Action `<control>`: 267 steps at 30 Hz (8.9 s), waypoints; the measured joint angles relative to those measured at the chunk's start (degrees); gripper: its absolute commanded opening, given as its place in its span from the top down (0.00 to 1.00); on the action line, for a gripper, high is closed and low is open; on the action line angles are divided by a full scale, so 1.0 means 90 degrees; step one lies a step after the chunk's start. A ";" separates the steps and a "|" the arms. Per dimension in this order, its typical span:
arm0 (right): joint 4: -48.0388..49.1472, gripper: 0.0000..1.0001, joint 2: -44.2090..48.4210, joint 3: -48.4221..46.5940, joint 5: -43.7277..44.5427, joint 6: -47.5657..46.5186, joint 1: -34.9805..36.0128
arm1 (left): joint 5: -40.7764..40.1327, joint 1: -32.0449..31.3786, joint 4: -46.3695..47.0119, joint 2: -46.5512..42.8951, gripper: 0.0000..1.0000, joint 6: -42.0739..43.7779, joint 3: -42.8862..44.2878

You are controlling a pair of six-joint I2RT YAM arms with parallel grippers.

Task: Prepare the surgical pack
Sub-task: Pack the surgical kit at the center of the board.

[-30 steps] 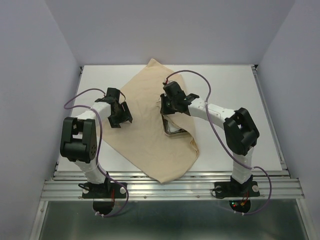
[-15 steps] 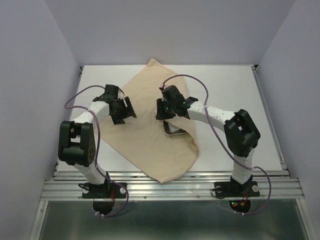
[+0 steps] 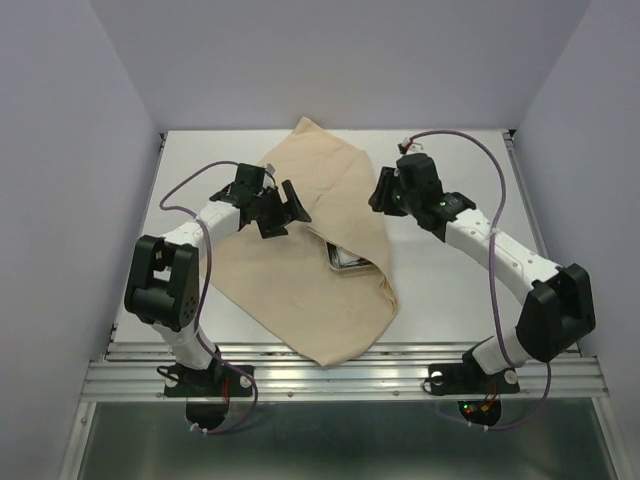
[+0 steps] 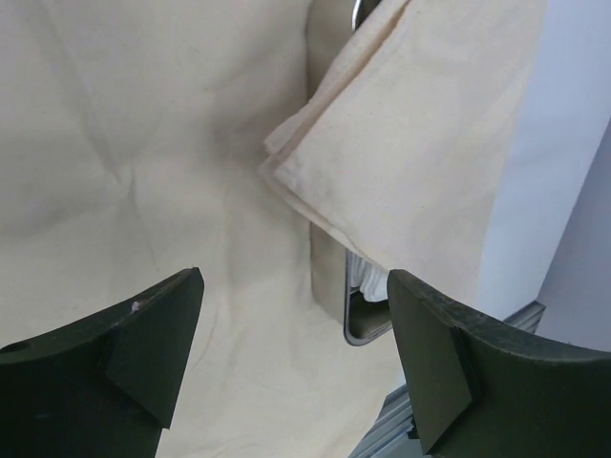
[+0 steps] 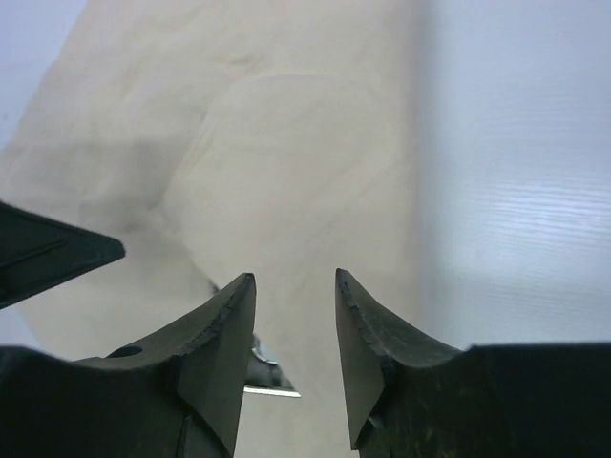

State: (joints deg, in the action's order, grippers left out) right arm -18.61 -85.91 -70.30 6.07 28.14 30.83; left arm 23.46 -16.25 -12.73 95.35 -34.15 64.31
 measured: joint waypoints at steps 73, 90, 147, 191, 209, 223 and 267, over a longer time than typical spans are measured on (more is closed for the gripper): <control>-0.0165 0.69 -0.0454 0.2076 0.0022 0.1311 0.2001 | 0.0680 -0.0440 0.2421 0.1423 1.00 -0.1243 -0.0274; -0.0197 0.70 -0.1302 0.1234 0.0780 0.1404 0.1965 | 0.0733 -0.0444 0.2382 0.1423 1.00 -0.1163 -0.0274; -0.0386 0.69 -0.0653 0.0668 0.0308 0.0486 -0.0262 | 0.0619 -0.0461 0.2285 0.1421 1.00 -0.1219 -0.0330; 0.0449 0.71 -0.0240 0.1996 -0.0770 0.0682 0.0124 | -0.1180 -0.0865 0.0704 0.1168 1.00 -0.0908 0.0670; -0.0223 0.65 0.0146 0.1277 0.0095 0.0432 0.0002 | -0.0889 -0.0986 0.0867 0.2038 1.00 -0.0886 0.0942; -0.0296 0.76 -0.0325 0.0712 -0.0158 0.0027 0.1042 | -0.0811 -0.0986 0.0903 0.2045 1.00 -0.0826 0.0942; -0.0168 0.79 -0.1333 0.0988 0.0440 0.0403 0.1785 | -0.0517 -0.0986 0.1190 0.2140 1.00 -0.0806 0.0891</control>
State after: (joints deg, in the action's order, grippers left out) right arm -20.12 -97.91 -61.41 10.02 31.77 46.89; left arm 18.81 -25.12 -2.02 114.61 -41.41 72.34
